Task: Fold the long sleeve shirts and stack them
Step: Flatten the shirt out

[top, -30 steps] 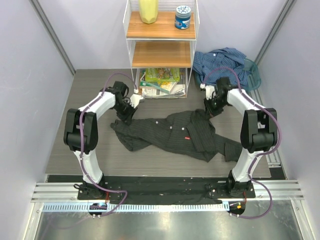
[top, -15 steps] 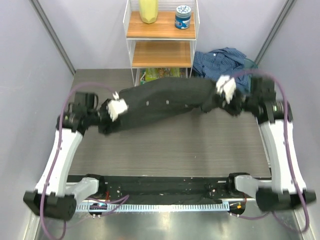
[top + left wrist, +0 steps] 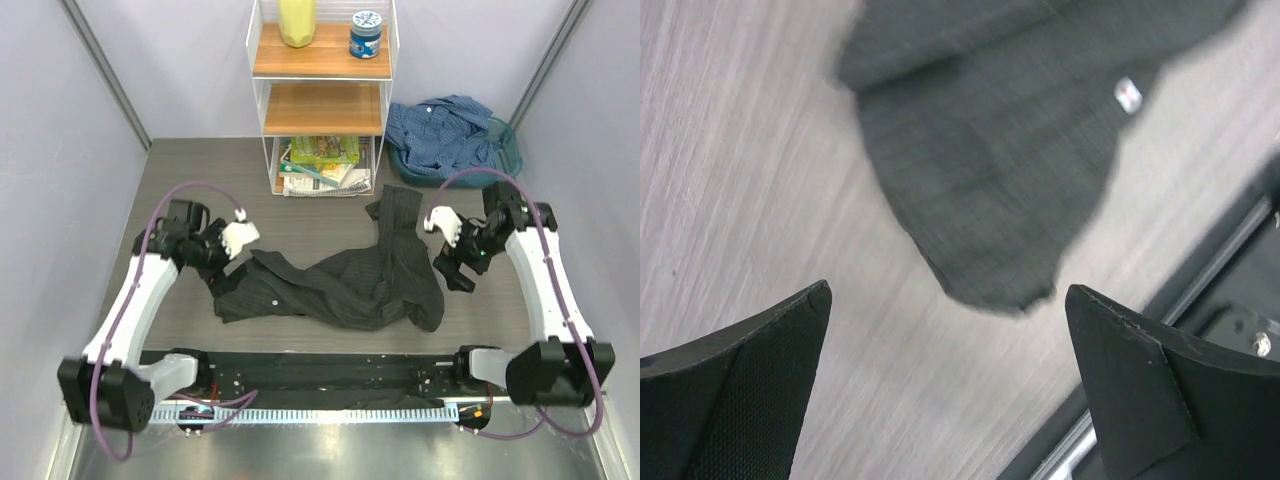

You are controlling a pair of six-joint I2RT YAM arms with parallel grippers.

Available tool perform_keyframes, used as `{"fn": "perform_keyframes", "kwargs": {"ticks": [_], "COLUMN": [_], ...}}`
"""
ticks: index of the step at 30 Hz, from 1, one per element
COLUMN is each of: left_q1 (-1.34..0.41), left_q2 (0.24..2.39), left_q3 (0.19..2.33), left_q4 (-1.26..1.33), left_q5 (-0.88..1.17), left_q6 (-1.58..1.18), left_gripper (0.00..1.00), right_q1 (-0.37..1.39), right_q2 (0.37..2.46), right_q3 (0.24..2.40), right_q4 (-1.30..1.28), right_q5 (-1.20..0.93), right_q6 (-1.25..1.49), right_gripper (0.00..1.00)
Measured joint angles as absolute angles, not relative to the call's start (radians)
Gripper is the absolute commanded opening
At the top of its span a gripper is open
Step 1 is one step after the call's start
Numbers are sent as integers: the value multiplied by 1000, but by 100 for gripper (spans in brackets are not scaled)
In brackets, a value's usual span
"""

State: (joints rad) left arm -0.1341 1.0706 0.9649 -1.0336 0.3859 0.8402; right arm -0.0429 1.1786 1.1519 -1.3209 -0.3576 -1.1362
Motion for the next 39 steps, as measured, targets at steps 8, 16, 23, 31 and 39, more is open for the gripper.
{"fn": "perform_keyframes", "kwargs": {"ticks": [8, 16, 23, 31, 39], "left_q1": [-176, -284, -286, -285, -208], "left_q2": [1546, 1700, 1741, 1741, 1715], "left_q3": [1214, 1252, 1250, 1245, 1245], "left_q4": [-894, -852, -806, -772, -762], "left_q5": [401, 408, 386, 366, 402], "left_q6": [690, 675, 643, 609, 532], "left_gripper": [100, 100, 100, 100, 99], "right_q1": [-48, -19, -4, -4, 48], "right_q2": [1532, 1782, 1950, 2038, 1771], "right_q3": [1281, 1377, 1518, 1583, 1748], "right_q4": [-1160, -855, -648, -638, -975], "right_q5": [-479, -469, -401, -485, -762], "right_q6": [-800, -369, -150, -50, -296], "right_gripper": [97, 97, 78, 1, 1]}}
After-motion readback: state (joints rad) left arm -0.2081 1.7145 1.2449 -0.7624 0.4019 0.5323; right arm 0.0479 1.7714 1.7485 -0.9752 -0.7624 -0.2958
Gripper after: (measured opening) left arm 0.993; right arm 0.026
